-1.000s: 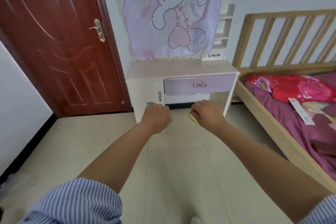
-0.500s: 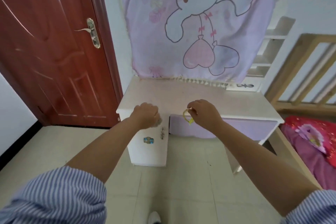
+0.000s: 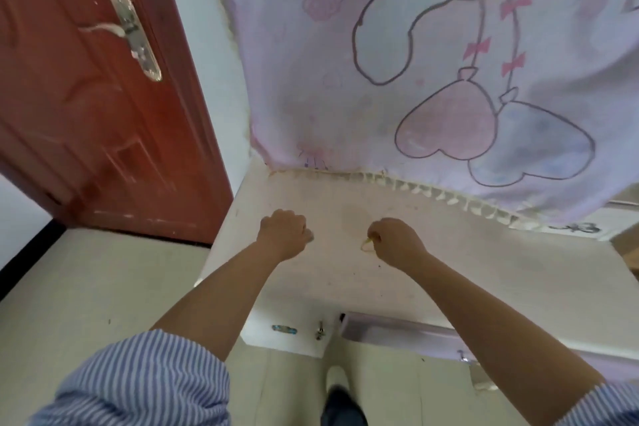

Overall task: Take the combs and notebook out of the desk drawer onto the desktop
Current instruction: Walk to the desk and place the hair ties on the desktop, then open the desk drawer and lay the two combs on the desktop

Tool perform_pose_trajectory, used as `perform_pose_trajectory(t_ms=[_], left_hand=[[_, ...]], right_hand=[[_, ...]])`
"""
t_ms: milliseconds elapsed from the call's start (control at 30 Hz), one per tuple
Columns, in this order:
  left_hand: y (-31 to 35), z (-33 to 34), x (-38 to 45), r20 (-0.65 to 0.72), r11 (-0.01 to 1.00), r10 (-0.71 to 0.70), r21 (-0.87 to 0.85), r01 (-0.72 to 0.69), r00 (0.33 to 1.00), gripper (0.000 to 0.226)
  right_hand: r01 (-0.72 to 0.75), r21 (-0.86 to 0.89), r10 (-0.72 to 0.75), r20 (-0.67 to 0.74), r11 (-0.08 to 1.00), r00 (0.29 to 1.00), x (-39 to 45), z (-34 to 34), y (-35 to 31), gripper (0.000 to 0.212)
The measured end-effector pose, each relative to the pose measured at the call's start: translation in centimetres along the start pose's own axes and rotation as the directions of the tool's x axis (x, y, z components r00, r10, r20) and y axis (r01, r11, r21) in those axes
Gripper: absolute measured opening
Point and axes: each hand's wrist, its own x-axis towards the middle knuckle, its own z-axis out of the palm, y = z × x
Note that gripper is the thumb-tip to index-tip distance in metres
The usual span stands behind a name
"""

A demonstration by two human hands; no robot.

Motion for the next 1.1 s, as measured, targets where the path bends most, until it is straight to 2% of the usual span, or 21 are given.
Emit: perform_pose_trajectory(t_ms=[167, 267, 367, 433, 500, 567, 667, 733, 800, 867, 933, 1000, 1100], left_hand=[[-1.5, 3.1, 6.3, -0.117, 0.989, -0.109, 0.088, 0.119, 0.987, 0.026], [-3.0, 5.9, 8.1, -0.1, 0.977, -0.2, 0.055, 0.206, 0.975, 0.024], [-3.6, 8.6, 7.9, -0.044, 0.966, -0.256, 0.005, 0.257, 0.966, 0.022], [-3.2, 9.1, 7.3, -0.05, 0.967, -0.253, -0.037, 0.251, 0.966, 0.016], [-2.8, 9.0, 6.9, -0.074, 0.984, -0.178, -0.035, 0.176, 0.981, 0.011], [-2.7, 9.2, 6.2, -0.073, 0.987, -0.159, -0.003, 0.159, 0.985, 0.019], [-2.1, 9.6, 4.7, -0.058, 0.981, -0.188, -0.049, 0.185, 0.98, 0.036], [-1.1, 9.9, 3.3, -0.057, 0.989, -0.142, -0.037, 0.14, 0.988, 0.044], [0.8, 10.2, 2.2, -0.039, 0.999, -0.035, -0.023, 0.035, 0.999, 0.046], [3.1, 11.2, 1.2, 0.016, 0.998, 0.069, 0.012, -0.069, 0.997, 0.047], [6.1, 12.6, 0.3, 0.084, 0.982, 0.179, 0.046, -0.183, 0.98, 0.049], [9.1, 14.2, -0.8, 0.144, 0.952, 0.291, 0.057, -0.301, 0.946, 0.051], [13.9, 16.5, -2.8, 0.193, 0.914, 0.39, 0.039, -0.404, 0.901, 0.055]], right_hand=[[0.086, 0.052, -0.084, -0.041, 0.995, 0.996, 8.5, 3.6, 0.2, 0.027], [0.16, 0.055, -0.155, -0.077, 0.986, 0.985, 10.5, 7.5, 0.6, 0.024], [0.178, 0.012, -0.178, 0.057, 0.984, 0.982, 10.0, 11.0, 1.3, 0.024], [0.197, 0.005, -0.196, 0.07, 0.98, 0.978, 9.3, 11.9, 1.8, 0.019], [0.23, 0.058, -0.232, 0.012, 0.971, 0.973, 8.7, 12.2, 2.2, 0.016], [0.264, 0.098, -0.263, -0.022, 0.96, 0.965, 8.1, 12.1, 2.7, 0.022], [0.252, 0.129, -0.256, 0.015, 0.959, 0.967, 6.8, 11.7, 3.6, 0.035], [0.19, 0.135, -0.197, 0.043, 0.972, 0.979, 5.1, 11.4, 5.1, 0.041], [0.129, 0.123, -0.132, 0.013, 0.984, 0.991, 2.0, 10.5, 6.9, 0.041], [0.11, 0.111, -0.096, -0.129, 0.988, 0.987, -2.0, 10.1, 9.2, 0.037], [0.029, 0.088, -0.005, -0.255, 0.996, 0.967, -6.8, 10.0, 12.0, 0.03], [-0.073, 0.038, 0.081, -0.267, 0.997, 0.96, -10.9, 10.4, 14.6, 0.02], [-0.237, -0.037, 0.226, -0.193, 0.971, 0.955, -15.7, 11.3, 18.9, 0.025]])
